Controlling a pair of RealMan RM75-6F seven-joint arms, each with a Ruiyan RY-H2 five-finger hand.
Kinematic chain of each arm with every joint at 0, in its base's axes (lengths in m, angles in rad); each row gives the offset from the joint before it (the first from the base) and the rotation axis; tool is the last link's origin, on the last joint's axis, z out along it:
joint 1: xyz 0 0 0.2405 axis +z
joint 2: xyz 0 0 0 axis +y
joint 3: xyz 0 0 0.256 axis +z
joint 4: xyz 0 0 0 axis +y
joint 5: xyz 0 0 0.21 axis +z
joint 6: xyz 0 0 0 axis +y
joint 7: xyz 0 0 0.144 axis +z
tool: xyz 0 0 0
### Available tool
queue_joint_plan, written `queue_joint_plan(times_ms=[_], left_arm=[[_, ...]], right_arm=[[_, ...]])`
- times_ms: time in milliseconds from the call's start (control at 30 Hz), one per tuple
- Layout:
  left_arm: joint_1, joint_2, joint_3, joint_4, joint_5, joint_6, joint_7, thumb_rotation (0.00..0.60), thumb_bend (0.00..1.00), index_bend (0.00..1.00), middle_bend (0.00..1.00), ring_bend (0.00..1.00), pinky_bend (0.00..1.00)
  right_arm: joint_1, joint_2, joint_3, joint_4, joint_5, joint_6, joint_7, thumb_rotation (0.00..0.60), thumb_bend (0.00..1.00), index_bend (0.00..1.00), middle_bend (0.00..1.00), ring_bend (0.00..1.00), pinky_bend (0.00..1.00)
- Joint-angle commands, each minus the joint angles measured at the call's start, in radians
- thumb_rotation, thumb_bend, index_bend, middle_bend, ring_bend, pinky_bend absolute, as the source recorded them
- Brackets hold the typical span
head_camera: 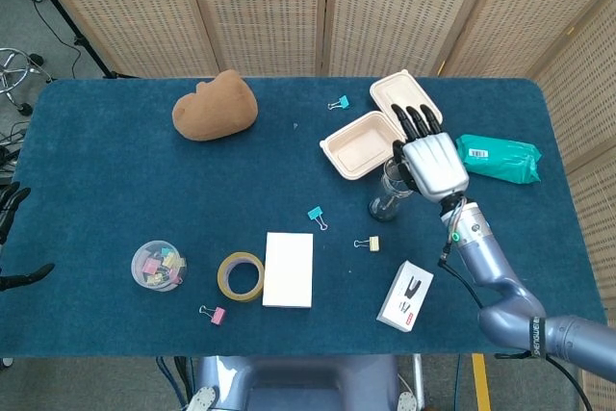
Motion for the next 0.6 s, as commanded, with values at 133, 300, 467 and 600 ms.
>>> queue_joint_plan(times_ms=[133,300,467,600], left_arm=[[0.001,0.0,-0.002,-0.001,-0.002,0.002,-0.002,0.6,0.0,0.0,0.0,0.0,0.0],[0.001,0.001,-0.001,0.0,-0.001,0.002,-0.003,0.6,0.0,0.0,0.0,0.0,0.0],[0.002,0.001,-0.002,0.0,-0.003,0.004,-0.006,0.6,0.0,0.0,0.0,0.0,0.0],[0.001,0.002,-0.001,0.0,-0.002,0.002,-0.007,0.6,0.0,0.0,0.0,0.0,0.0]], right_arm=[[-0.019,0.012,-0.017,-0.003,-0.011,0.008,0.027,0.6,0.62,0.61,0.0,0.0,0.0],[-0.027,0.014,-0.03,-0.007,-0.007,0.005,0.032,0.6,0.63,0.6,0.0,0.0,0.0],[-0.03,0.01,-0.034,0.001,-0.005,0.003,0.039,0.6,0.63,0.6,0.0,0.0,0.0],[-0.027,0.006,-0.031,0.008,0.005,-0.002,0.044,0.6,0.63,0.6,0.0,0.0,0.0]])
